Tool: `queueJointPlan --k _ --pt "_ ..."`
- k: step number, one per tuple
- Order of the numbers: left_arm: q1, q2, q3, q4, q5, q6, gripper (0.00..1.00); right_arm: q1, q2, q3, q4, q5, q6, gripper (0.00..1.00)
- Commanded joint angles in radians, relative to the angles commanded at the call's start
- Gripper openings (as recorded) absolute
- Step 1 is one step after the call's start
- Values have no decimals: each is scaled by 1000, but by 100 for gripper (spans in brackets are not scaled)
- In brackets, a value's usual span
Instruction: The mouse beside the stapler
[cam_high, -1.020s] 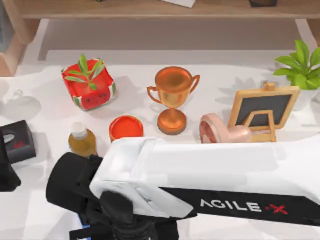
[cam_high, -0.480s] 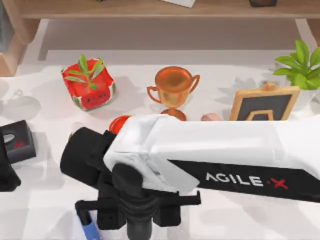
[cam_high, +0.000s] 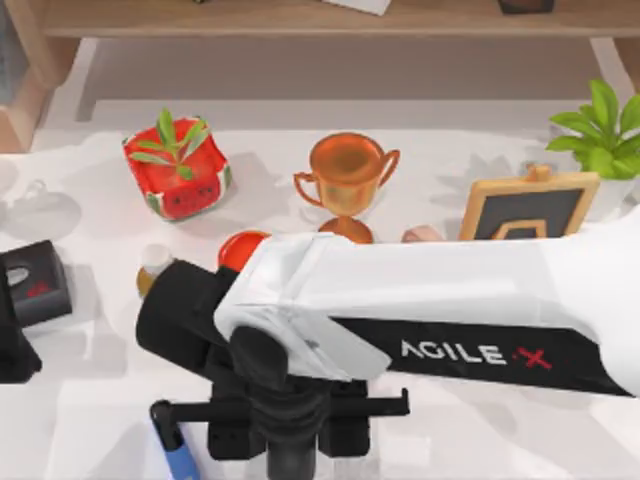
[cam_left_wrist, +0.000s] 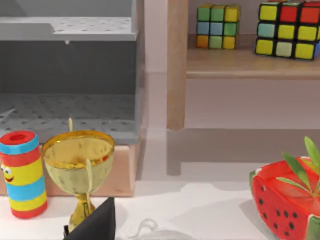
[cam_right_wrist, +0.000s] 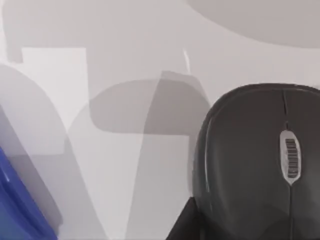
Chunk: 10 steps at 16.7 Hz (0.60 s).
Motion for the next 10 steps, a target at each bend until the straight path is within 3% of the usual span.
queueJointPlan --k 10 --pt "0 0 0 0 0 0 100 0 0 0 0 0 0 75"
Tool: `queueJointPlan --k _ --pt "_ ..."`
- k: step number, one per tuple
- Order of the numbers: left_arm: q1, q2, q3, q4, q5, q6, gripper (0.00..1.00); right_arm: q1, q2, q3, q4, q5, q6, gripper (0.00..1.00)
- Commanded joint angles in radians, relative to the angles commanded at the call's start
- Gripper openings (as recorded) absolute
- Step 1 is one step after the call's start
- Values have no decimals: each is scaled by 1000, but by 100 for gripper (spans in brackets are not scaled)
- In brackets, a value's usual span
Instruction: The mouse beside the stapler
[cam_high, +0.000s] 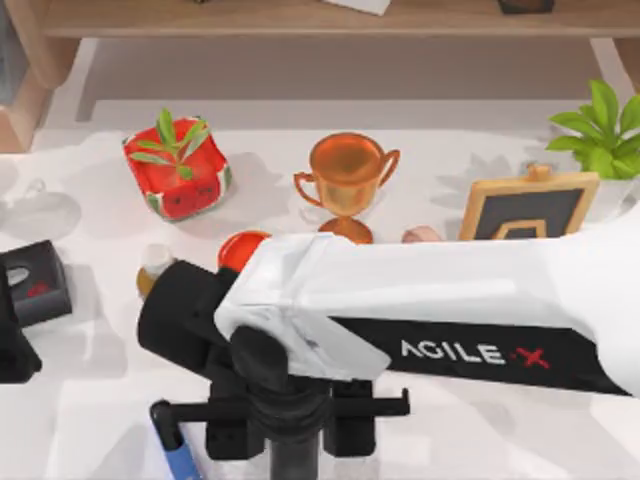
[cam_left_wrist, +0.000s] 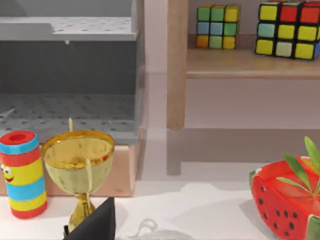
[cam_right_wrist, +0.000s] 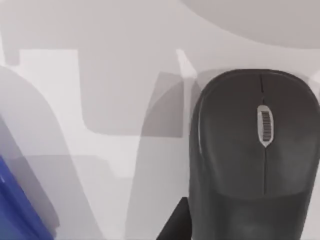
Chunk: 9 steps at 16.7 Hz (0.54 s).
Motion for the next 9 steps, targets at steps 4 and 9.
queueJointPlan --k 4,9 --pt "0 0 0 0 0 0 100 0 0 0 0 0 0 100" --pt "0 0 0 0 0 0 100 0 0 0 0 0 0 100"
